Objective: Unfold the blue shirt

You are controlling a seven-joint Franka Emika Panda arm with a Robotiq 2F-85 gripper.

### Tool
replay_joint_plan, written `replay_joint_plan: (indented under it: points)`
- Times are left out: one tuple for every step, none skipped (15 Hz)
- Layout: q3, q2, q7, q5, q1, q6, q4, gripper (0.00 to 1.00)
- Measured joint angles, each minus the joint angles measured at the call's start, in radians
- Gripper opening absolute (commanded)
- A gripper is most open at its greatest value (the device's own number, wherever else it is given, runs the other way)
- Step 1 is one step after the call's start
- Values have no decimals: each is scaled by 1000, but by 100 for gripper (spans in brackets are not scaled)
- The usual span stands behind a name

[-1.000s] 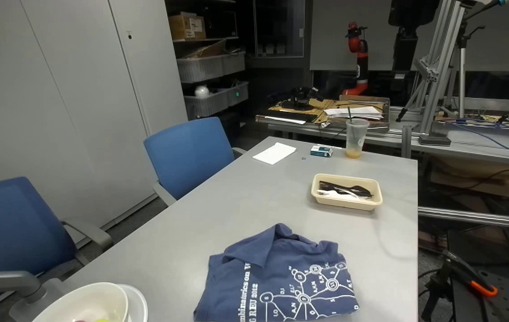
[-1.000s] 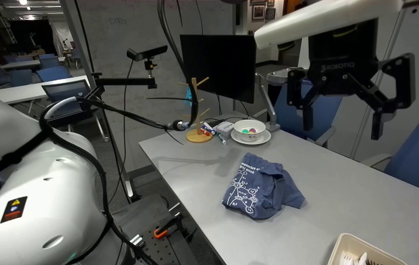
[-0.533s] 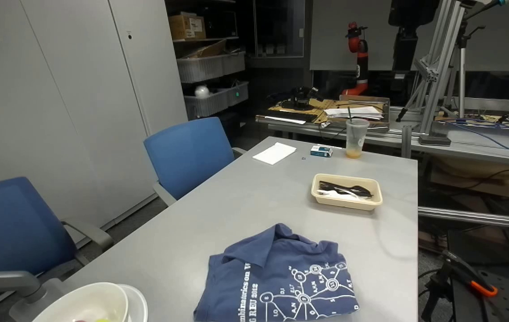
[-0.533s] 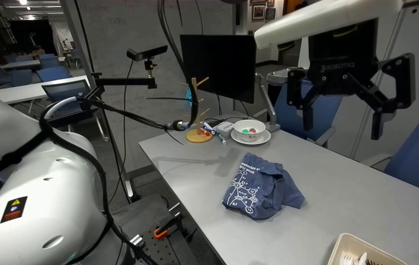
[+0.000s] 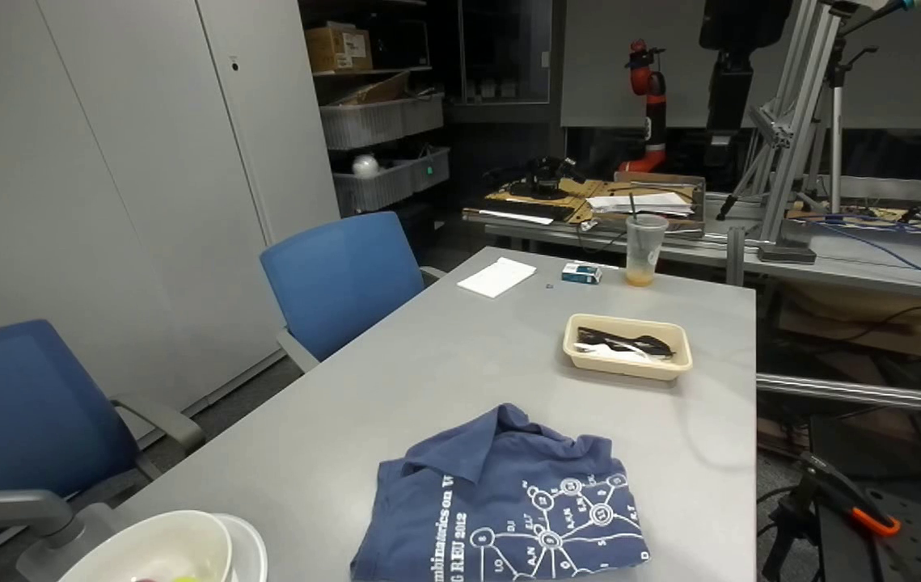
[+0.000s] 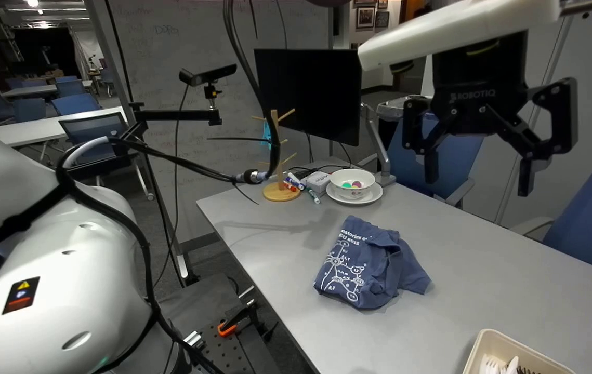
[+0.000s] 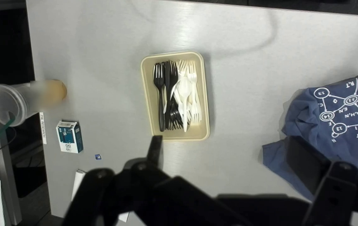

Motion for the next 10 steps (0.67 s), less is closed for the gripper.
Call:
replay_joint_plan:
  points:
    - [2, 4, 0, 6, 5, 0, 0, 100]
    - [4, 9, 0, 15, 13, 0, -1, 100]
    - [6, 14, 0, 31, 22, 0, -3, 100]
    - [9, 20, 0, 52, 32, 0, -7, 100]
    - [12, 26, 1, 73, 43, 0, -12, 100]
    - [17, 34, 1, 97, 54, 1, -19, 100]
    - [23, 41, 1, 121, 66, 2, -26, 100]
    - [31, 49, 1, 143, 78, 2, -31, 100]
    - [40, 55, 1, 164, 91, 2, -35, 100]
    - [51, 62, 2, 185, 105, 5, -39, 100]
